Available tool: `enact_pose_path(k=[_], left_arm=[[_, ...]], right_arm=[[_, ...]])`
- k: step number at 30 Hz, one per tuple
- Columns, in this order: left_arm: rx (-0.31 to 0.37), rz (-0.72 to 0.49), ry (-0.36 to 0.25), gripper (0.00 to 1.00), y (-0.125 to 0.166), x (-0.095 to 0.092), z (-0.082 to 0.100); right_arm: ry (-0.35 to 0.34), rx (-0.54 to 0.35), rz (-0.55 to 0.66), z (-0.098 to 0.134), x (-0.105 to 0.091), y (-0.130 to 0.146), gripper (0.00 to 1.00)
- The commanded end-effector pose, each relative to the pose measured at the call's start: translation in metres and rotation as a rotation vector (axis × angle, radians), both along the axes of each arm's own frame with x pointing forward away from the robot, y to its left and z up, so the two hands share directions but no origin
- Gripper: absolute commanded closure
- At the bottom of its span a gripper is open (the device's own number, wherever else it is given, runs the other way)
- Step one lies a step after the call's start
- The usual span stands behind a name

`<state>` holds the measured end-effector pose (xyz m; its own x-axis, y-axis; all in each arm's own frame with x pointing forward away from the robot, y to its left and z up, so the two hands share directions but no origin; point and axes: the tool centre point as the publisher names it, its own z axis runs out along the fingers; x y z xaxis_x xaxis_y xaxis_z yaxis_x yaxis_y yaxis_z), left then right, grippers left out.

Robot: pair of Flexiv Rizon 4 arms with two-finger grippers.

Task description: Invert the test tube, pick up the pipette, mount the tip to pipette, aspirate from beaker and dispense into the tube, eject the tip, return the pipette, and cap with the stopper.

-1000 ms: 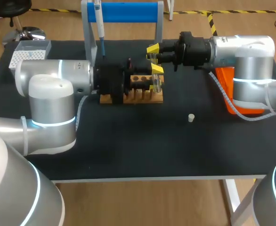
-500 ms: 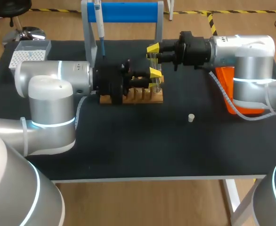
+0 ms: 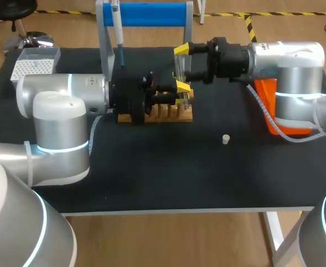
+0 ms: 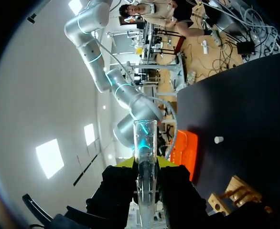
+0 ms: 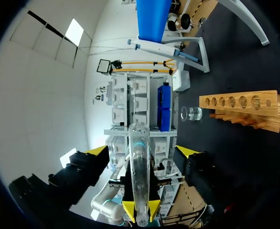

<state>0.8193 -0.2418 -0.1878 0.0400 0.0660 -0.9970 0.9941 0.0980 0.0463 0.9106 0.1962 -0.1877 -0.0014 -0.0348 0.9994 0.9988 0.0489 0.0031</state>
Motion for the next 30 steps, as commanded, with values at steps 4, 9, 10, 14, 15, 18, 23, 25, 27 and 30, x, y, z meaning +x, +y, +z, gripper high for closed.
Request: enact_pose_path(k=[4,9,10,14,15,18,23,25,27,30], left_arm=[[-0.001,0.003,-0.003,1.0,-0.001,-0.001,0.0],[-0.001,0.003,-0.003,1.0,-0.001,-0.001,0.0],[-0.001,0.003,-0.003,1.0,-0.001,-0.001,0.0],[-0.001,0.003,-0.003,1.0,-0.001,-0.001,0.0],[-0.001,0.003,-0.003,1.0,-0.001,-0.001,0.0],[-0.001,0.003,-0.003,1.0,-0.001,-0.001,0.0],[-0.001,0.003,-0.003,1.0,-0.001,-0.001,0.0],[-0.001,0.003,-0.003,1.0,-0.001,-0.001,0.0],[-0.001,0.003,-0.003,1.0,-0.001,-0.001,0.0],[-0.001,0.003,-0.003,1.0,-0.001,-0.001,0.0]], right_arm=[[-0.07,-0.047,-0.028,0.0,-0.006,-0.012,0.0],[-0.197,-0.129,-0.072,-0.002,-0.022,-0.045,0.0],[-0.226,-0.141,-0.088,-0.002,-0.025,-0.051,0.0],[-0.364,-0.198,-0.128,-0.002,-0.033,-0.074,0.0],[-0.398,-0.217,-0.136,-0.003,-0.034,-0.078,0.0],[-0.541,-0.287,-0.163,-0.008,-0.038,-0.09,0.0],[-0.771,-0.446,-0.218,-0.026,-0.044,-0.104,0.0],[-0.818,-0.496,-0.239,-0.033,-0.044,-0.108,0.0],[-0.818,-0.496,-0.239,-0.033,-0.044,-0.108,0.0],[-0.818,-0.496,-0.239,-0.033,-0.044,-0.108,0.0]])
